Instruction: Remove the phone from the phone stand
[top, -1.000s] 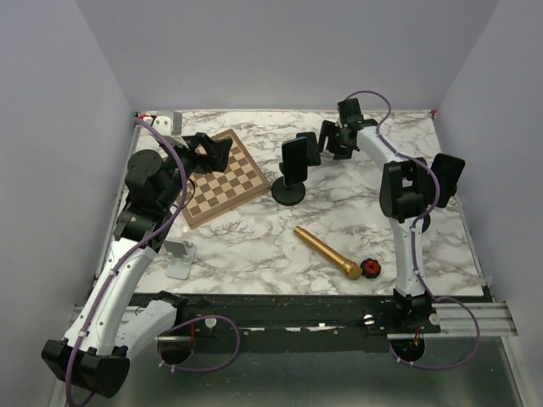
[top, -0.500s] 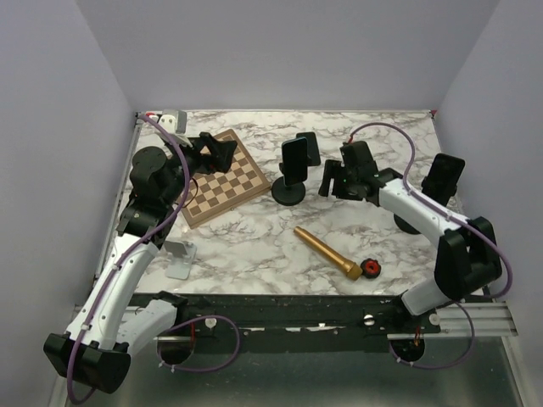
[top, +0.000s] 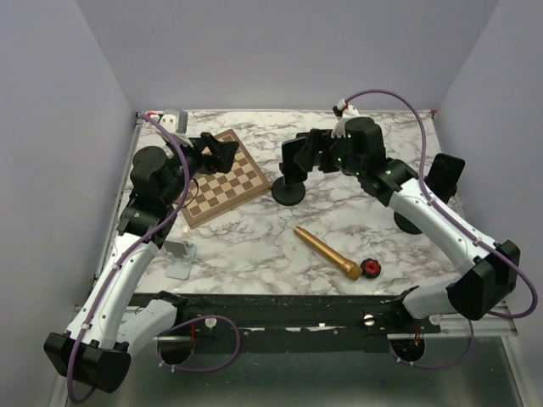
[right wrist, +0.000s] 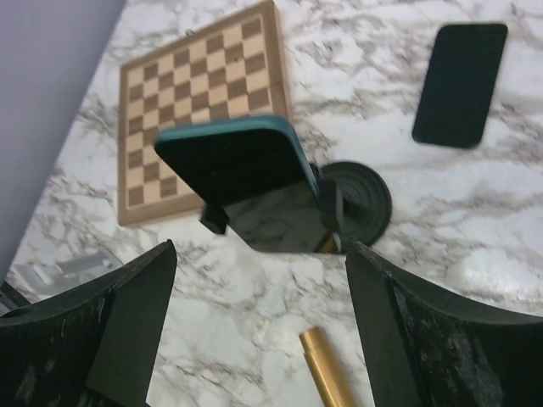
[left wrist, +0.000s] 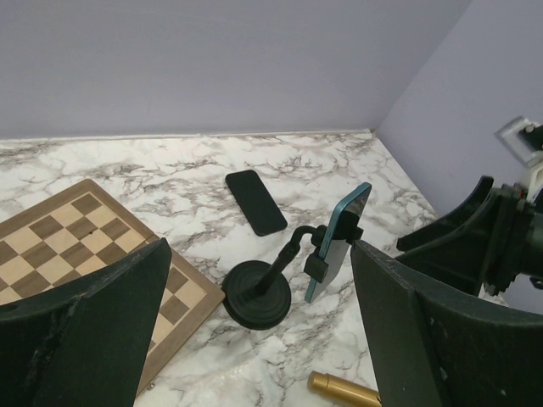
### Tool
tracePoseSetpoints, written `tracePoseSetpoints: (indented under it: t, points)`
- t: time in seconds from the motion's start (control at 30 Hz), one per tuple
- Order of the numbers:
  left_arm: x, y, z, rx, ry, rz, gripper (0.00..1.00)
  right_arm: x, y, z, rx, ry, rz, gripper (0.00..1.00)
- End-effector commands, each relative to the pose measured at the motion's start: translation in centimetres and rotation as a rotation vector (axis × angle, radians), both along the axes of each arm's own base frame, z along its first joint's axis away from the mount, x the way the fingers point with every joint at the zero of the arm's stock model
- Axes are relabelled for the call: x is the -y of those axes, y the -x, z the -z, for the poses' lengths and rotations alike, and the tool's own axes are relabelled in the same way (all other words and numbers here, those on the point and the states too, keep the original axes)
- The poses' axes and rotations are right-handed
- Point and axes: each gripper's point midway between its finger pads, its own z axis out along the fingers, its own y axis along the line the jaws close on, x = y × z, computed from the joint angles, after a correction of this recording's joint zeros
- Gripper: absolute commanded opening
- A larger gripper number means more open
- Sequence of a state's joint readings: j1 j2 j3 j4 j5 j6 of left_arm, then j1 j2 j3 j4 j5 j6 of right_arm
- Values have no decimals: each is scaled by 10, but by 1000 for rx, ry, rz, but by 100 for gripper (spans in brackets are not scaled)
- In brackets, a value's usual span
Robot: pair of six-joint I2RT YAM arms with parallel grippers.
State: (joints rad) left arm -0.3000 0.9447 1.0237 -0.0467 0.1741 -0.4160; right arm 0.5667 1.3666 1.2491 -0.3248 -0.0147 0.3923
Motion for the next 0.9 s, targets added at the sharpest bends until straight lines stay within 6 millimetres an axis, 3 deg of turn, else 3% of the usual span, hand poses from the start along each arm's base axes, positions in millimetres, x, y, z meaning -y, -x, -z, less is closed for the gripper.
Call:
tracePoseSetpoints:
  t: [0.0,0.13,0.23,0.53,0.87]
  points:
    - [3,0,-4,8,-2,25,96,-29,-16,-28,26,-51,-71,88]
    - [5,-3,-1,-7,-2,28,96,-32,-29,-31,40,31,-19,89]
    - [5,-4,-1,-10,-2,27,96,-38,-29,-30,47,54,-15,100]
    - [9,-6,2,-31,9,47,96,-38,-28,-13,55,185,121,100]
    - [9,-6,3,-33,7,47,95,-28,-34,-17,56,195,202,100]
